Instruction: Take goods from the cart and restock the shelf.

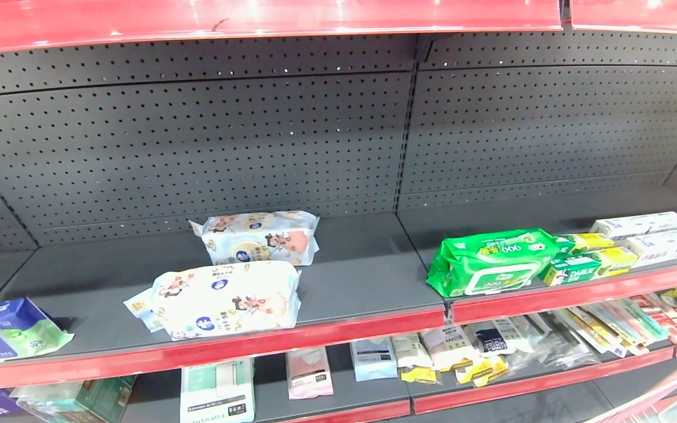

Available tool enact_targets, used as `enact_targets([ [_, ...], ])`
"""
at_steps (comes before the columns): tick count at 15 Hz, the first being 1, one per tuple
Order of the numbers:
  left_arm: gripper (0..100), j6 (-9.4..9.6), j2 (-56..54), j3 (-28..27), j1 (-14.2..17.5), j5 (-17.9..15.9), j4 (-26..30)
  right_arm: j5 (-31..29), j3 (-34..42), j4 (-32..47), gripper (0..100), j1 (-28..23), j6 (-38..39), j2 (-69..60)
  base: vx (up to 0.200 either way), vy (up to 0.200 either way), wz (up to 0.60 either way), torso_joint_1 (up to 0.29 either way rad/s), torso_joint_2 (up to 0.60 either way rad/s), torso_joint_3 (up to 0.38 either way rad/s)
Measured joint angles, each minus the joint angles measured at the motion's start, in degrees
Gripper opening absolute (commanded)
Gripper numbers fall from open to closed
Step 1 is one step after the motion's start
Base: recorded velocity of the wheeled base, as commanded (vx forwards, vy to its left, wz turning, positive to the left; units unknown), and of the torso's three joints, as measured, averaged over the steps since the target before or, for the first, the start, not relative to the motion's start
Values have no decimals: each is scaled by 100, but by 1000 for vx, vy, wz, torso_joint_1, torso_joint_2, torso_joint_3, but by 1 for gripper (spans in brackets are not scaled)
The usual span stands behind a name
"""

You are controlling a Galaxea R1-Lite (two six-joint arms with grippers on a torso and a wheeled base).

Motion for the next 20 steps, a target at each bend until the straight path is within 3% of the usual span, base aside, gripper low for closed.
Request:
enact_targets([
  [2, 100, 89, 1124, -683, 144, 272, -11, 0, 0, 0, 100, 0, 0, 0, 0, 0, 0, 0, 0, 0],
  [5, 100, 416, 2764, -1193, 763, 723, -244, 0, 0, 0, 100, 0, -4, 0, 0, 0, 0, 0, 0, 0],
  [8, 100, 460, 4164, -1317, 1164, 551, -764, 0, 0, 0, 100, 0, -2, 0, 0, 0, 0, 0, 0, 0],
  [11, 100, 482, 5266, -1375, 1340, 263, -1397, 0, 0, 0, 100, 0, -2, 0, 0, 0, 0, 0, 0, 0],
  [15, 100, 547, 6374, -1364, 1384, 63, -1747, 0, 0, 0, 100, 0, 0, 0, 0, 0, 0, 0, 0, 0],
  [18, 100, 797, 6918, -1421, 1373, -215, -1857, 2, 0, 0, 100, 0, -2, 0, 0, 0, 0, 0, 0, 0],
  [20, 100, 835, 7218, -1467, 1298, -266, -2094, 0, 0, 0, 100, 0, -2, 0, 0, 0, 0, 0, 0, 0],
])
